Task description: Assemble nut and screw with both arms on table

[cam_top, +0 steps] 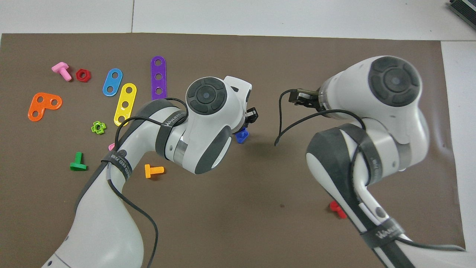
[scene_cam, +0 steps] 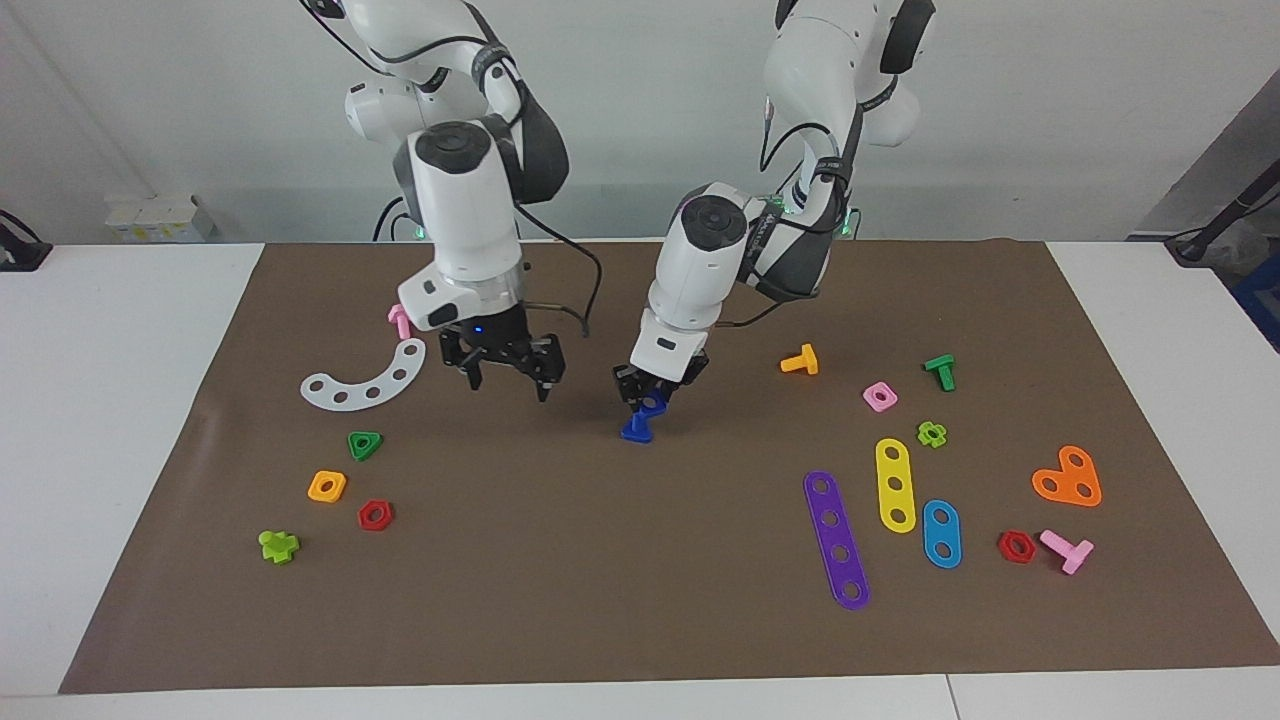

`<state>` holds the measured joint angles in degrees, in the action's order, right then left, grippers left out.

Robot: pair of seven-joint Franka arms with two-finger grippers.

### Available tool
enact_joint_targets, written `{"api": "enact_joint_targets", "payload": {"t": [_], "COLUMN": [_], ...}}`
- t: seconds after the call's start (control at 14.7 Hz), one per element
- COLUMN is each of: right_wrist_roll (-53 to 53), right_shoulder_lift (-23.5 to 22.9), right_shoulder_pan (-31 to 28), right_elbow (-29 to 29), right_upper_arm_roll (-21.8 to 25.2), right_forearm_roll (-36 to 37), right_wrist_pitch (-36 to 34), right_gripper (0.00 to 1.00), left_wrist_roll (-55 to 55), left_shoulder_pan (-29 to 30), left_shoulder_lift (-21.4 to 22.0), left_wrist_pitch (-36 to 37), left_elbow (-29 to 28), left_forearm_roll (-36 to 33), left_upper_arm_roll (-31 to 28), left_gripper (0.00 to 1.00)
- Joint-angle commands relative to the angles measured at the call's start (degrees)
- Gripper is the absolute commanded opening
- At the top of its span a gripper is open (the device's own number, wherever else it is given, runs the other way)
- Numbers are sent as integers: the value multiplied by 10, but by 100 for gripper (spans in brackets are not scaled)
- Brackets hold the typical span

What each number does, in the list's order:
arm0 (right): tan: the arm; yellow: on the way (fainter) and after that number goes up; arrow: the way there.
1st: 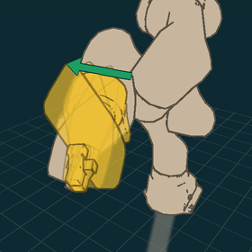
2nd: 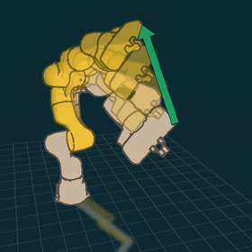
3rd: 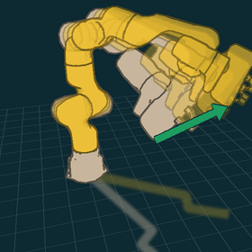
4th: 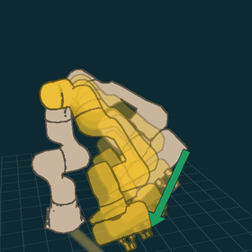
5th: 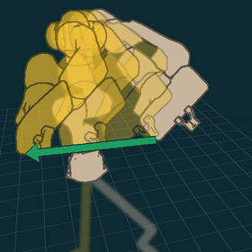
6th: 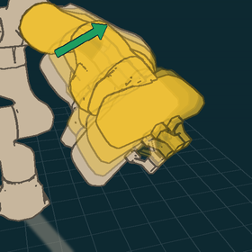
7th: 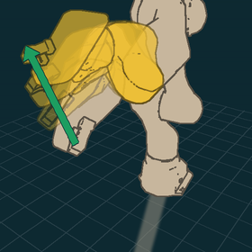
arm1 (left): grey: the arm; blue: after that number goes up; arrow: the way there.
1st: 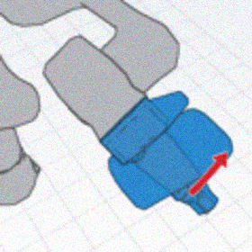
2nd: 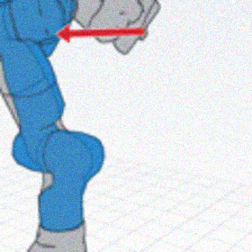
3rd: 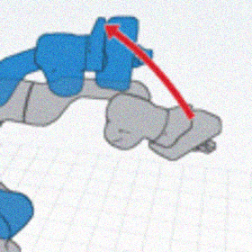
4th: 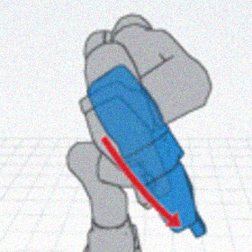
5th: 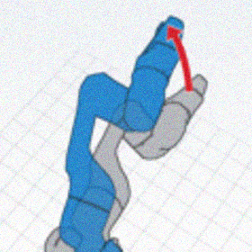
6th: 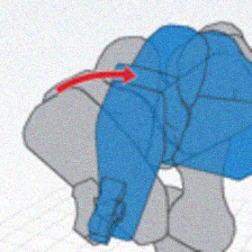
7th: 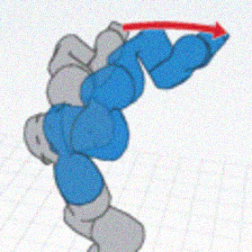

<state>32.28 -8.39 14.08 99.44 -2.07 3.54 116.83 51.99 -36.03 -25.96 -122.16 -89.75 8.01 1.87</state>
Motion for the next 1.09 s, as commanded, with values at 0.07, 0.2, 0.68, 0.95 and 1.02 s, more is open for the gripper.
{"api": "enact_joint_targets", "payload": {"t": [0.07,0.2,0.68,0.95,1.02], "right_wrist_roll": [-101,-146,-224,-224,-224], "right_shoulder_lift": [66,76,63,62,64], "right_shoulder_pan": [-70,-95,-120,-120,-119], "right_elbow": [23,9,-110,-104,-101], "right_upper_arm_roll": [-7,-5,-1,-1,-1], "right_forearm_roll": [-17,-28,-25,-29,-29], "right_wrist_pitch": [-33,-61,-212,-235,-236], "right_gripper": [100,100,100,100,100], "left_wrist_roll": [21,22,40,41,41], "left_shoulder_pan": [-18,-18,-33,-44,-44], "left_shoulder_lift": [-13,-13,-12,-11,-10], "left_wrist_pitch": [-15,-17,-75,-96,-108], "left_elbow": [0,-12,-57,-89,-98], "left_forearm_roll": [-22,-23,-25,-25,-25], "left_upper_arm_roll": [-10,-10,-10,-11,-10], "left_gripper": [0,0,0,0,0]}}
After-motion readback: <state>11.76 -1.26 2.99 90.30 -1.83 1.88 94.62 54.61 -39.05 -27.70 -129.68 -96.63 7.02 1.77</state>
